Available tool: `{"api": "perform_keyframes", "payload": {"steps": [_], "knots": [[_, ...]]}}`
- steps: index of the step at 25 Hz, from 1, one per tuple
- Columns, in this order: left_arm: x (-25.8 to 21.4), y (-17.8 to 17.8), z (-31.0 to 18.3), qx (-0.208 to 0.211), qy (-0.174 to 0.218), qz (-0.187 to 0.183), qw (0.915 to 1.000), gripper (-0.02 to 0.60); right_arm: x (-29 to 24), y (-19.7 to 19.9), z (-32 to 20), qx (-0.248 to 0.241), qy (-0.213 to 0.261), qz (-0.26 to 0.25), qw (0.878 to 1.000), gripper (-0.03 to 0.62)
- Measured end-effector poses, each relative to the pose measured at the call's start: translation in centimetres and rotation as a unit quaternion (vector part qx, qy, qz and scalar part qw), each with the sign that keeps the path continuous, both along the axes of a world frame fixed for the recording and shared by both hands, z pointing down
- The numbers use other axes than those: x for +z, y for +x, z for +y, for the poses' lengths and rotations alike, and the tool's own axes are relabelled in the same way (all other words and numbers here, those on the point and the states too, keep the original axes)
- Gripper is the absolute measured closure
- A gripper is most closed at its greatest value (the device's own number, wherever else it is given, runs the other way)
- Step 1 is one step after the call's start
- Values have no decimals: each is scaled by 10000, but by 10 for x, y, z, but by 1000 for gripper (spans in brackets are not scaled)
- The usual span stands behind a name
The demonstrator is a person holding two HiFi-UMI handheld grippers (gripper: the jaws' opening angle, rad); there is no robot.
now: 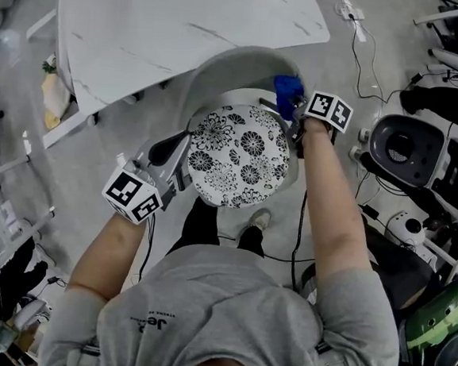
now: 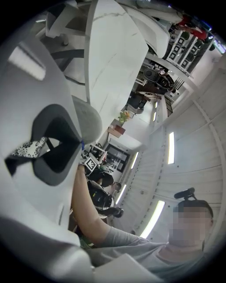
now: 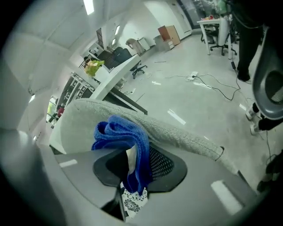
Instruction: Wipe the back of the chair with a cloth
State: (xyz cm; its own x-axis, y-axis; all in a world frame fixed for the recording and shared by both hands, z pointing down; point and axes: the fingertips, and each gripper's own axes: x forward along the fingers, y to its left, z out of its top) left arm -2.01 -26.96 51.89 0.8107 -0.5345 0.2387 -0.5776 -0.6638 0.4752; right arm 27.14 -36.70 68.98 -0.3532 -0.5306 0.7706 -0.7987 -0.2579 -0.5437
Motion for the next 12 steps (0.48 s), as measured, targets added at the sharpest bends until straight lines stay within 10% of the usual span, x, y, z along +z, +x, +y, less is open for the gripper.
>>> {"api": "perform_keyframes", "payload": {"steps": [5, 12], "knots": [[3, -1, -2, -80, -61, 32, 9999, 568, -9, -42, 3, -1955, 386, 578, 9782, 497], [18, -43, 4, -469, -241, -15, 9986, 568, 34, -192, 45, -5210, 203, 846, 8491, 497]]}}
